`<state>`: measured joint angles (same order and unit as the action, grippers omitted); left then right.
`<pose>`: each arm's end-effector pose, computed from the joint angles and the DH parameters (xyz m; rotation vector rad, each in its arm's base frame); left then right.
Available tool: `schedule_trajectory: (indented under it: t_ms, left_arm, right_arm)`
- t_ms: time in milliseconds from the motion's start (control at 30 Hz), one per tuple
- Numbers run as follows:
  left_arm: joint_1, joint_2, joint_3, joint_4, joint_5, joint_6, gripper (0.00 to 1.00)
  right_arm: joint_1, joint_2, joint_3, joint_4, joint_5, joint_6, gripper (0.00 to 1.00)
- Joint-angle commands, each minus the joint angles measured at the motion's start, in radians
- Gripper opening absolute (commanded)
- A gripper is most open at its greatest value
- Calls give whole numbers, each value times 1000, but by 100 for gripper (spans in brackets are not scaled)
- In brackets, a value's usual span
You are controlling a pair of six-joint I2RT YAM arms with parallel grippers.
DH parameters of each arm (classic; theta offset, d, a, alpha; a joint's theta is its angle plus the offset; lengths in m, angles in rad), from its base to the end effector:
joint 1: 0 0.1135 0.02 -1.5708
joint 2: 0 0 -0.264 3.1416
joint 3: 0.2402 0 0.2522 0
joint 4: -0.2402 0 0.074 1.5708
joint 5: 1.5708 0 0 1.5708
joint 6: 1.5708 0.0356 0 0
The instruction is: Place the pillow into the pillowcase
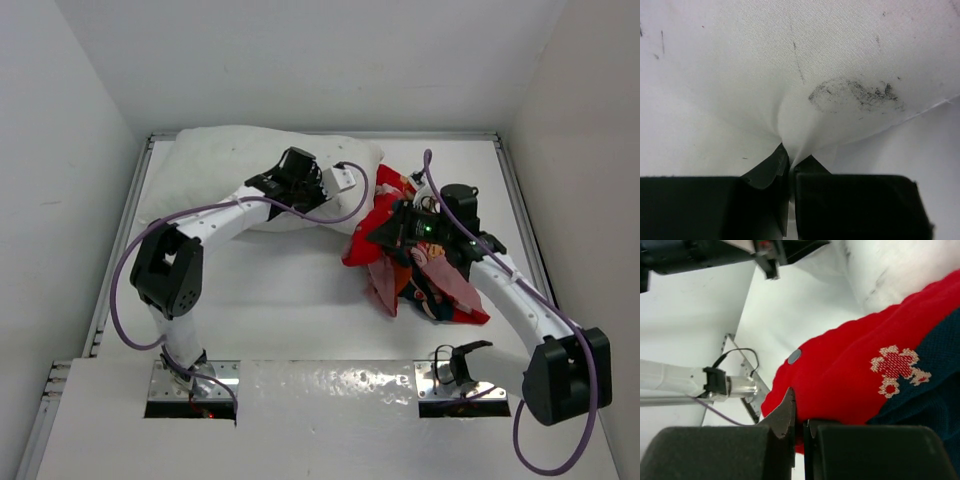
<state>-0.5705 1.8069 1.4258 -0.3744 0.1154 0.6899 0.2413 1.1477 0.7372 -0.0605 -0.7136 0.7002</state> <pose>0.3437 -0.2254 0.2598 1.4143 1.8406 -0.0740 0.2373 0.0824 0.2657 0.0105 2.1738 1.2932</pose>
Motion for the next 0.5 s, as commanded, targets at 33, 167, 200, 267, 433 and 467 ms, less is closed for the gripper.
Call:
schedule_trajectory:
  t_ms: [33, 167, 200, 267, 433, 467]
  left_arm:
    - [0, -7, 79, -85, 114, -44, 0]
    - [1, -35, 125, -288, 265, -30, 0]
    - [1, -49, 107, -300, 267, -27, 0]
    - [0, -95, 14, -314, 229, -7, 0]
    - [-28, -179, -218, -281, 85, 48, 0]
    - [-31, -196, -285, -255, 63, 49, 0]
  right_arm:
    - [3, 4, -1, 32, 127, -36, 0]
    - [4, 59, 10, -234, 201, -172, 76]
    - [6, 60, 19, -308, 209, -203, 96]
    - [1, -3, 48, -475, 276, -243, 99]
    - [-7, -92, 189, -571, 614, -242, 99]
    - [-8, -73, 253, -575, 624, -248, 98]
